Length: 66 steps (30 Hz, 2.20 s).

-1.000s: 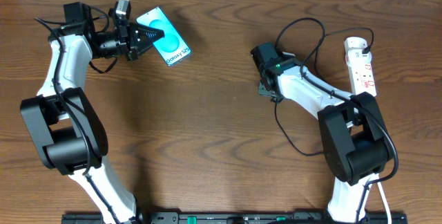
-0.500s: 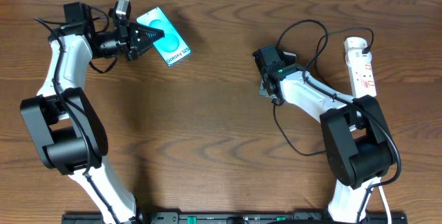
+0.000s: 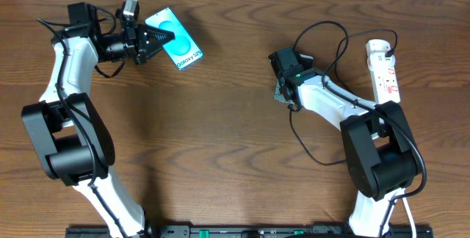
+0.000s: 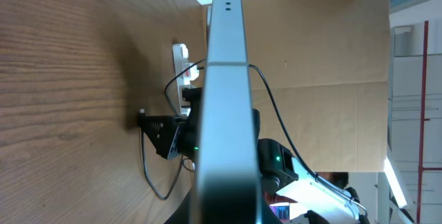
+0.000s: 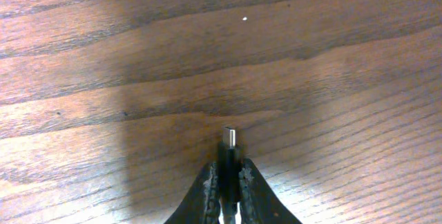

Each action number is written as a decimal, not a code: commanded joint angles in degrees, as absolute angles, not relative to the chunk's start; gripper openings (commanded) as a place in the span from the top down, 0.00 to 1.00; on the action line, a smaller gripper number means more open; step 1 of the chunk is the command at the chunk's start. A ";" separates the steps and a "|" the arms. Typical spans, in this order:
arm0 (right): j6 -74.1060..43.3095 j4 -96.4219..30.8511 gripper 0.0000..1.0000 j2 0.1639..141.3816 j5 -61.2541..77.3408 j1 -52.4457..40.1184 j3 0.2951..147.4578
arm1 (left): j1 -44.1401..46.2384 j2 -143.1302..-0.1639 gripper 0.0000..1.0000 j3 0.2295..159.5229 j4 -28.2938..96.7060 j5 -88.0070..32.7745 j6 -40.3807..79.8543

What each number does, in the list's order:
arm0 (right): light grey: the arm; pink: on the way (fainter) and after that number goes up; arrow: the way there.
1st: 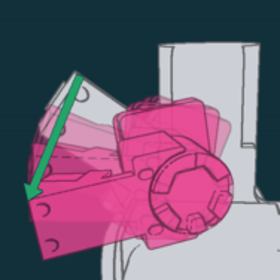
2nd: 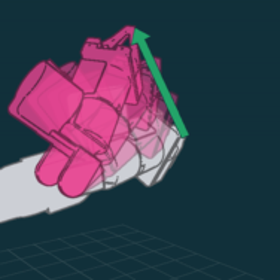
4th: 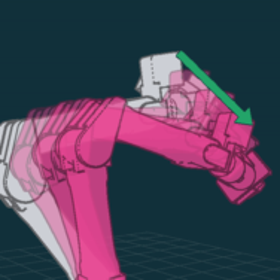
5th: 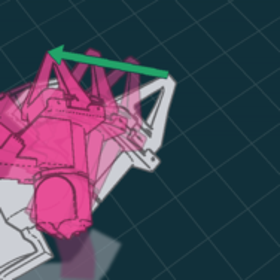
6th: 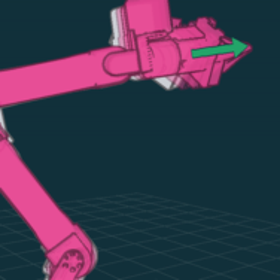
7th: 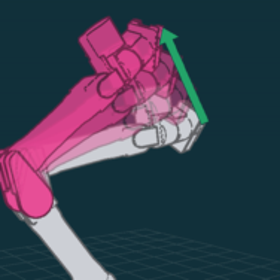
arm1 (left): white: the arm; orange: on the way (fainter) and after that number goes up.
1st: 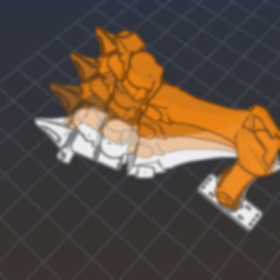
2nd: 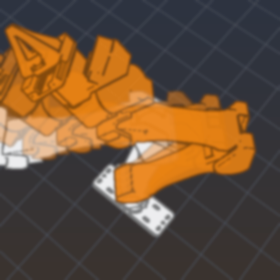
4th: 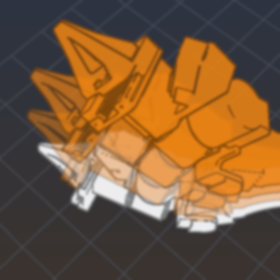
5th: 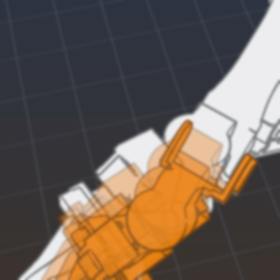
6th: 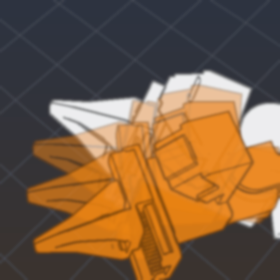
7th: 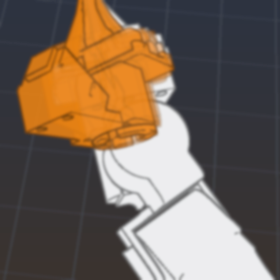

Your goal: Plug charger to phone and switch on socket

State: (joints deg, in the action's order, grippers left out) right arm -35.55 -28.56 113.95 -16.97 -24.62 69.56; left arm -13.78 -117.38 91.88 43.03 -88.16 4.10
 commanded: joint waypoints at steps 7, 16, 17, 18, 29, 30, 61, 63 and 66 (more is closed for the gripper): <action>-35.31 -29.56 0.92 119.02 -10.68 -24.86 66.50 | -13.80 -117.10 0.93 92.77 42.96 -90.15 3.92; -34.94 -28.51 0.99 121.75 -6.22 -24.86 66.61 | -13.80 -117.10 0.93 92.77 42.94 -90.15 3.92; -34.48 -28.49 0.99 121.58 -5.45 -24.86 66.72 | -13.80 -117.10 0.93 92.77 42.94 -90.15 3.92; -34.24 -28.51 0.99 121.43 -4.73 -24.86 66.87 | -13.80 -117.10 0.93 92.77 42.94 -90.15 3.92; -24.77 -34.22 0.99 117.51 11.22 -24.86 72.58 | -13.80 -117.10 0.93 92.77 42.94 -90.15 3.95; -22.24 -35.16 0.99 116.44 14.72 -24.86 73.63 | -13.80 -117.10 0.93 92.77 42.94 -90.15 3.95; 13.15 -46.94 0.99 99.98 68.03 -22.11 79.07 | -12.97 -117.10 0.93 92.77 44.71 -90.15 4.86; 11.57 -46.46 0.99 99.98 69.32 -22.04 79.07 | -12.27 -117.03 0.93 92.77 44.71 -90.15 4.89; 6.42 -43.81 0.99 99.98 69.41 -22.06 79.07 | -10.55 -116.77 0.93 92.77 44.69 -90.15 5.04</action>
State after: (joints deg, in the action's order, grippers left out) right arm 10.41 -45.63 100.38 66.15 -22.55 78.43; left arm -12.49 -117.38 91.88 44.58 -88.16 4.58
